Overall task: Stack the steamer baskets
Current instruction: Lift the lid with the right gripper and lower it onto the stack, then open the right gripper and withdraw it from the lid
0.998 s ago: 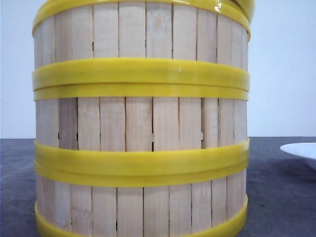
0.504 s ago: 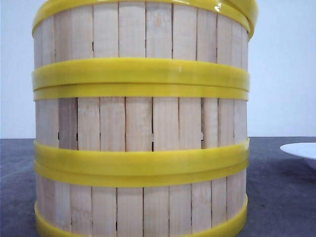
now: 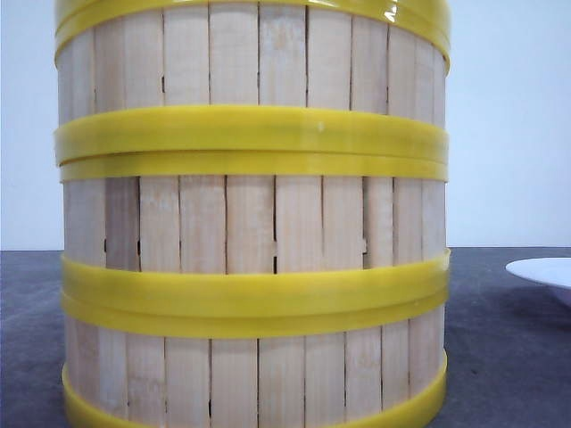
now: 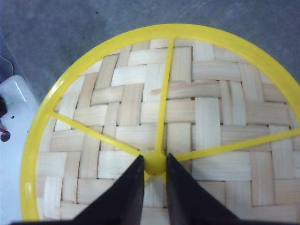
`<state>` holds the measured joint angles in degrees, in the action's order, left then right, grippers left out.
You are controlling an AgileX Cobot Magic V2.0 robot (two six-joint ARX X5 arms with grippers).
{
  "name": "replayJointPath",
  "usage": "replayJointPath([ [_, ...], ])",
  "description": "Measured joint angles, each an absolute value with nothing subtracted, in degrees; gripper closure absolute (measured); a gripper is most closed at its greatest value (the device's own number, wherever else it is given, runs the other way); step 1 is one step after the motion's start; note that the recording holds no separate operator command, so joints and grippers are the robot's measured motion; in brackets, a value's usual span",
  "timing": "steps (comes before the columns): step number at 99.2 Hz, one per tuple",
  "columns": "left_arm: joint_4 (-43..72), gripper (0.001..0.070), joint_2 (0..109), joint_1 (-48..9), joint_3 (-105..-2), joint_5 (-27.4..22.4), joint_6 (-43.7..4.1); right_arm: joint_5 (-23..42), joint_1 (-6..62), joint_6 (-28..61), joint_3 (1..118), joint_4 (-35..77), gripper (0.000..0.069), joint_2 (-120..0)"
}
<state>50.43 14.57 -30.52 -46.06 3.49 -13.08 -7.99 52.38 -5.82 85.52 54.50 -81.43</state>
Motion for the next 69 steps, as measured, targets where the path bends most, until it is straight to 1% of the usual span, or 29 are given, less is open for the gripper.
replayJointPath([
  [19,50.43,0.0434,14.57,-30.52,-46.06,3.49,-13.08,-7.88,52.49,-5.82,85.54,54.48,0.0639,-81.60],
  [24,50.43,0.0434,14.57,-30.52,-46.06,3.49,-13.08,-7.86,52.51,-5.82,85.52,54.48,0.0630,-81.60],
  [29,50.43,0.0434,14.57,-30.52,-46.06,3.49,-13.08,-8.03,52.51,-5.87,85.52,54.37,0.0584,-81.65],
  [35,50.43,0.0434,14.57,-30.52,-46.06,3.49,-13.08,-8.75,52.64,-5.98,85.52,53.95,0.0481,-81.65],
  [38,50.43,0.0434,14.57,-30.52,-46.06,3.49,-13.08,-8.82,52.80,-6.02,85.52,53.69,0.0444,-81.65],
  [42,50.43,0.0434,14.57,-30.52,-46.06,3.49,-13.08,-8.80,52.84,-6.00,85.52,53.32,0.0413,-81.60],
  [47,50.41,0.0434,14.57,-30.52,-46.06,3.49,-13.08,-8.80,52.84,-5.98,85.52,52.75,0.0393,-81.43],
  [55,50.43,0.0434,14.57,-30.52,-46.06,3.49,-13.08,-8.34,52.84,-5.82,85.52,51.03,0.0381,-80.27],
  [69,50.41,0.0434,14.57,-30.52,-46.06,3.49,-13.08,-2.57,52.84,-5.80,85.52,48.84,0.0377,-75.18],
])
